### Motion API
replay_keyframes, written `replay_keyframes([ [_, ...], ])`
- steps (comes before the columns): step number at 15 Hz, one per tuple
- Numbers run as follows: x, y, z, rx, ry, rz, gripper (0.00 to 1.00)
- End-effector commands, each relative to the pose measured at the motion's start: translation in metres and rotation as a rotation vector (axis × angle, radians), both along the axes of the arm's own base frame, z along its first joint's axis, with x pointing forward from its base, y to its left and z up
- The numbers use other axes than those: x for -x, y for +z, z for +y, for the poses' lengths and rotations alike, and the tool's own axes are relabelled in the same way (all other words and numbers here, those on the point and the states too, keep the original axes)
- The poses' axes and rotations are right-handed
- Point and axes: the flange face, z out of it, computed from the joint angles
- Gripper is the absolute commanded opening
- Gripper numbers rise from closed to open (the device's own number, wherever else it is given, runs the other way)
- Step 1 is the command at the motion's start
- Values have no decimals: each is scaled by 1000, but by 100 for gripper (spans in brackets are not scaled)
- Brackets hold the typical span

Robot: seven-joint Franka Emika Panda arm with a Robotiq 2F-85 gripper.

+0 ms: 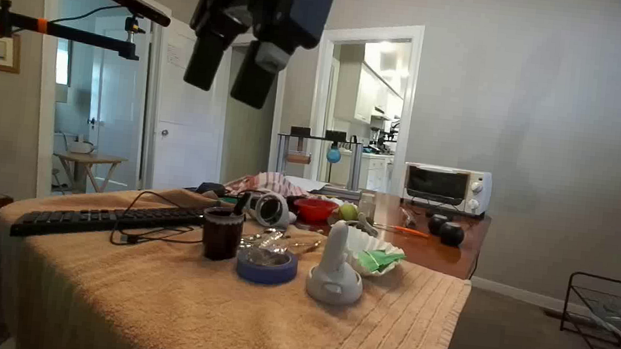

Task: Move the mug slightly away

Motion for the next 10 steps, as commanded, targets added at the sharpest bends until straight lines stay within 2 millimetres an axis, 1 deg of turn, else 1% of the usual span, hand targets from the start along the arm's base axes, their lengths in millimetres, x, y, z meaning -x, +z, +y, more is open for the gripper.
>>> replay_keyframes([
  [1, 0, 1, 0, 0, 0, 1, 100],
  [3, 2, -5, 7, 3, -14, 4, 100],
  [5, 4, -8, 19, -1, -24, -6, 100],
  [7, 5, -12, 36, -7, -22, -6, 100],
  [10, -1, -16, 66, -49, 13, -117, 100],
])
